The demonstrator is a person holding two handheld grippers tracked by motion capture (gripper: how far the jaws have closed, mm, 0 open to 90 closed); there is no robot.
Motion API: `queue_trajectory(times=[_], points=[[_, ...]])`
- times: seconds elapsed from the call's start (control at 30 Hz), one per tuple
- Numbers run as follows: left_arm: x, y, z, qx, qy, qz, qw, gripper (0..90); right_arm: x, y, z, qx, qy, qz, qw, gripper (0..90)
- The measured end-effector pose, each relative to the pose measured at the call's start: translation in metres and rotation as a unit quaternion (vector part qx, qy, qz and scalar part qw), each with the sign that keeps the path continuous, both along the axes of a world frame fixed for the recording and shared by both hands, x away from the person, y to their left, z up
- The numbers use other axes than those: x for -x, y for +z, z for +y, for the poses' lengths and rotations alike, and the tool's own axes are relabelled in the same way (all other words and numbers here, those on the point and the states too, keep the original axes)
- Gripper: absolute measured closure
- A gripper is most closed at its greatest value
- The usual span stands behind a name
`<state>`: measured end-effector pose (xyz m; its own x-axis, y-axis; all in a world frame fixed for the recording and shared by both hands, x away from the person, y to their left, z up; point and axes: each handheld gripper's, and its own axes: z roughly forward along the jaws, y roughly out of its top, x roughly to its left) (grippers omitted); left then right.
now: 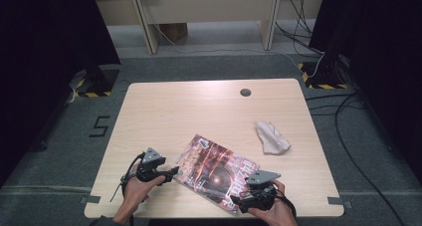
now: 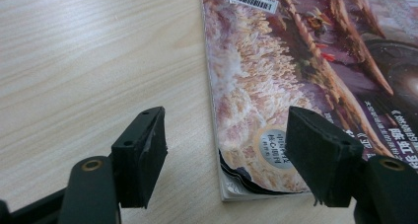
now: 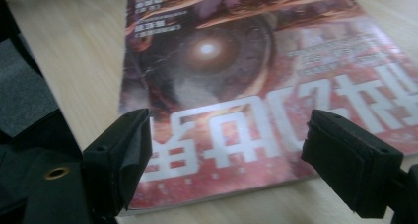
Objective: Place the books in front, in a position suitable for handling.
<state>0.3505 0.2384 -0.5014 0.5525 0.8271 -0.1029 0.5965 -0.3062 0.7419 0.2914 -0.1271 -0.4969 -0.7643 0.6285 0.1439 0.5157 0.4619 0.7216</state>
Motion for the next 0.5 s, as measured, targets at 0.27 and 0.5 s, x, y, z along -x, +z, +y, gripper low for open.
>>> queue_trajectory(times=[0.27,0.5], points=[[0.000,-0.002,-0.004,-0.020,-0.004,0.003,0.9998,30.8,0.008,-0.002,0.011,0.003,0.019,0.003,0.9998,18.1],[0.000,-0.004,-0.006,-0.039,-0.009,0.009,0.9992,29.4,0.015,-0.007,0.020,0.037,0.040,-0.008,0.9985,19.6]])
